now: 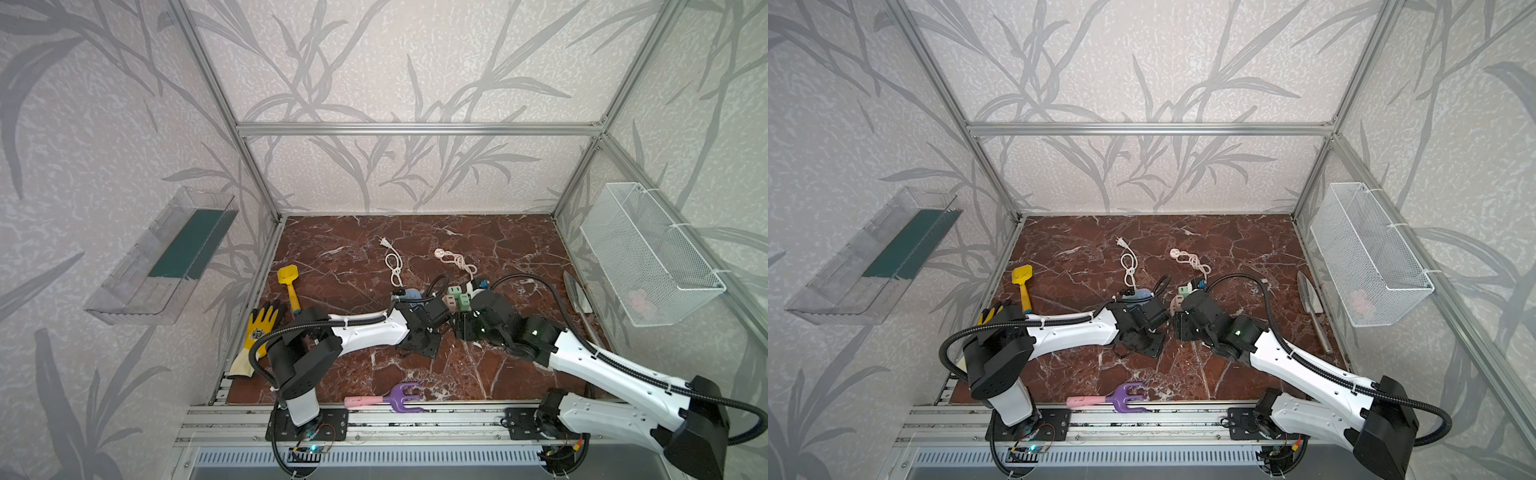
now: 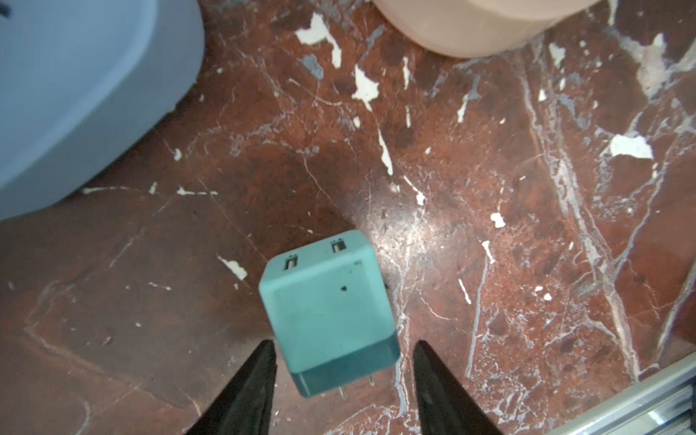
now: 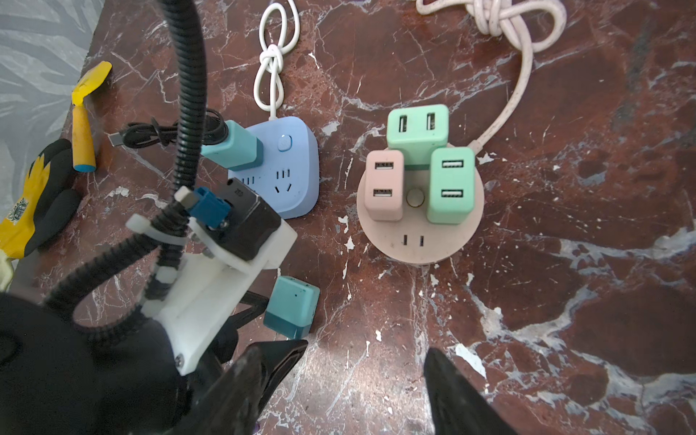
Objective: Insert the plug
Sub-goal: 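Lower the left gripper and close it on the teal adapter, then lift the teal adapter toward the right gripper while the right gripper reaches toward it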
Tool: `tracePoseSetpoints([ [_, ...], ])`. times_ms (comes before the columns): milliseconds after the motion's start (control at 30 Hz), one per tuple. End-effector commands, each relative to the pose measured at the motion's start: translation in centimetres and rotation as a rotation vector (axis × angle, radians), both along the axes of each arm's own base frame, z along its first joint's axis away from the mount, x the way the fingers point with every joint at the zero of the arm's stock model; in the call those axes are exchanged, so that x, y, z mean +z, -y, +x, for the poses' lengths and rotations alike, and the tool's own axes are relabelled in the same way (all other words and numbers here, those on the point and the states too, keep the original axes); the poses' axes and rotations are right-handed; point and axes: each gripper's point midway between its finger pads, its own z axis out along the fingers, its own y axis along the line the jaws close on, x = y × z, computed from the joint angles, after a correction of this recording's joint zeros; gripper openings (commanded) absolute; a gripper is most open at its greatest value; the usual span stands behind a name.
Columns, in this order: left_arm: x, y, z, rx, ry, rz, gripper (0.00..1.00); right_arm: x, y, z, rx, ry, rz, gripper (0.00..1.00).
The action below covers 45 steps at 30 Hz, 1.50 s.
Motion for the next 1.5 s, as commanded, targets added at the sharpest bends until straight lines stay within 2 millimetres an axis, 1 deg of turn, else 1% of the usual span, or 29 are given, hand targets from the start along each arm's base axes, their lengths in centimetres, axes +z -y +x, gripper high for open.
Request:
tracePoseSetpoints([
  [0, 0.4, 0.1, 0.8, 0.007, 0.022, 0.017, 0.57, 0.1, 0.3, -0.1, -0.007, 0.005, 0.01, 0.69],
  [433, 0.0, 0.4, 1.2, -0.006, 0.03, 0.032, 0.54, -0.1, 0.3, 0.1, -0.01, 0.001, 0.011, 0.69],
  [900, -0.8, 0.7, 1.3, -0.021, 0.022, 0.039, 0.51, -0.1, -0.2, 0.5, 0.001, -0.001, 0.015, 0.69],
  [1067, -0.9, 0.7, 1.4, -0.023, 0.022, 0.042, 0.48, -0.3, -0.1, 0.5, -0.003, -0.005, 0.015, 0.69],
  [1200, -0.8, 0.8, 1.3, -0.033, 0.022, 0.034, 0.4, -0.4, 0.1, 0.5, -0.007, -0.01, 0.018, 0.69],
  [1267, -0.6, 0.8, 1.2, -0.044, 0.017, 0.03, 0.33, -0.2, 0.2, 0.5, -0.007, -0.009, 0.018, 0.69],
  [1300, -0.4, 0.7, 1.0, -0.053, 0.013, 0.023, 0.27, -0.1, 0.4, 0.4, -0.008, -0.007, 0.018, 0.69],
  [1367, 0.1, 0.4, 0.6, -0.076, 0.003, 0.023, 0.0, 0.3, 0.6, 0.4, -0.008, -0.002, 0.019, 0.69],
  [1467, 1.8, -0.7, 0.1, -0.112, 0.003, 0.017, 0.0, 0.9, 1.2, 0.3, -0.002, 0.002, 0.04, 0.69],
])
